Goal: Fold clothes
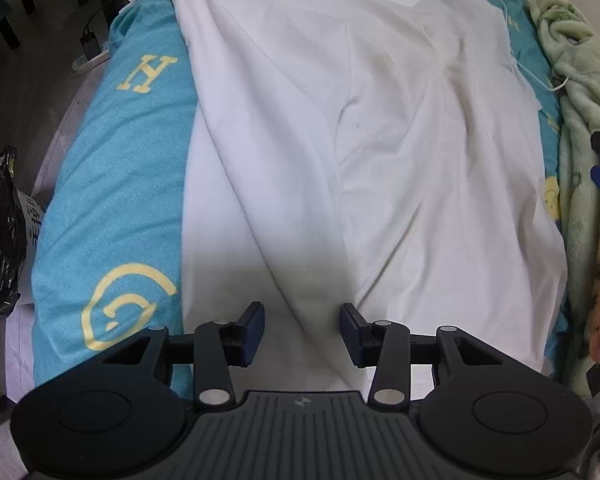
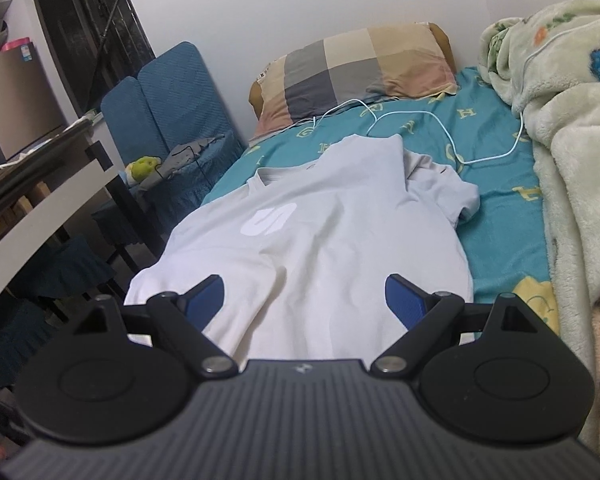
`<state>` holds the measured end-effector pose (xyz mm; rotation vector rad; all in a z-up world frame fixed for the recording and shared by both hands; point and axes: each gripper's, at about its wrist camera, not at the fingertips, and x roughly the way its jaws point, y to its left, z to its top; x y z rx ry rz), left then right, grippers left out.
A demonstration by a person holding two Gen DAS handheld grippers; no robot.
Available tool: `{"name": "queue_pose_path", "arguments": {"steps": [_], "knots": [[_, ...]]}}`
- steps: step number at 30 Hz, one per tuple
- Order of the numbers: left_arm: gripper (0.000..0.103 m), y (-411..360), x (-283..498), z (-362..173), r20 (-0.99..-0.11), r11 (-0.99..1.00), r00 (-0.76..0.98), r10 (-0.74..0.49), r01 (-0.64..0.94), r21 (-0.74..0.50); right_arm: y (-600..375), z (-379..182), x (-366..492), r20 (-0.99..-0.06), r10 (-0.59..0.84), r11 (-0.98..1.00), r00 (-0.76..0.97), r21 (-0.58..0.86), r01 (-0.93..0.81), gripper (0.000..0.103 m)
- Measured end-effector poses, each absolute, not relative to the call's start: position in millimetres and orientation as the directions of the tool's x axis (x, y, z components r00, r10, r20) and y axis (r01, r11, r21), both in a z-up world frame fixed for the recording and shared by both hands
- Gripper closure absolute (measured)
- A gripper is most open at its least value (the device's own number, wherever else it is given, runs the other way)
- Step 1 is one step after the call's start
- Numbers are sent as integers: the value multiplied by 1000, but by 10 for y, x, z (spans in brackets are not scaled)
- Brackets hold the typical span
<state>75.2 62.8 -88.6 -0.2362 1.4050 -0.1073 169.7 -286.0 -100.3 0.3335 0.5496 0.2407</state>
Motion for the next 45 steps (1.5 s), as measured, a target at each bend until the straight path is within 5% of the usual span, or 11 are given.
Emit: {"name": "queue_pose_path", "arguments": {"steps": [12,13,14,16,22,30,36,41,45], "knots": [[58,433,479,-757,-963,972,159,-217,-54,-228,-2881,-977,1712,-451,329,906,829,399,-142,14],[67,409,469,-784,-967,975,141,-211,-47,-219,-2880,-977,1714,-453,329,906,829,397,-143,14],[86,393,455,-791,-971,979,134,-196,-38,-203,-2878,-972,1709,-452,328,908,829,393,-145,14],[100,397,420,-758,-974,982,130,-185,-25,-189,-2874,-963,1692,-452,324,912,831,383,-147,14],[101,797,389,-261,-968,975,150,-201,-67,-213,-2912,-1044,1706,-488,331,907,808,400,-130,14],[101,1555,464,-16,-998,982,26,60,-181,54,-3004,-1175,1786,-533,339,887,776,455,-75,14],[98,1543,606,48,-994,971,58,96,-226,80,-3069,-1174,1728,-541,331,888,773,455,-62,14],[65,1471,549,211,-987,970,135,91,-237,57,-3129,-1131,1719,-530,320,884,785,465,-47,14],[57,1204,553,369,-961,983,265,73,-179,25,-3158,-1112,1743,-527,308,886,792,463,-36,14]]}}
